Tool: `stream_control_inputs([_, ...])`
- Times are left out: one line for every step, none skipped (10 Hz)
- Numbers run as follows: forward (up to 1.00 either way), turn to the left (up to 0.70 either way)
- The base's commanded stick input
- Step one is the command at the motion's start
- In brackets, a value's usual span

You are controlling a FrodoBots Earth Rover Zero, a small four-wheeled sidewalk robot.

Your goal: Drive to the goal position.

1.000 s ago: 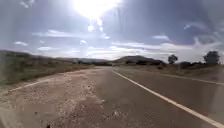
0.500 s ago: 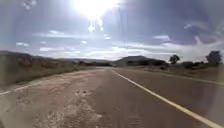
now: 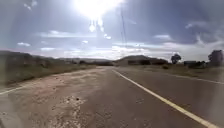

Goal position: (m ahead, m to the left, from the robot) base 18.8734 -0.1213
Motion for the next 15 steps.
stream_control_inputs([1.0, 0.0])
stream_control_inputs([1.0, 0.0])
stream_control_inputs([1.0, 0.0])
stream_control_inputs([1.0, 0.0])
stream_control_inputs([1.0, 0.0])
stream_control_inputs([1.0, 0.0])
stream_control_inputs([1.0, 0.0])
stream_control_inputs([1.0, 0.0])
stream_control_inputs([1.0, 0.0])
stream_control_inputs([1.0, 0.0])
stream_control_inputs([1.0, 0.0])
stream_control_inputs([1.0, 0.0])
stream_control_inputs([1.0, 0.0])
stream_control_inputs([1.0, 0.0])
stream_control_inputs([1.0, 0.0])
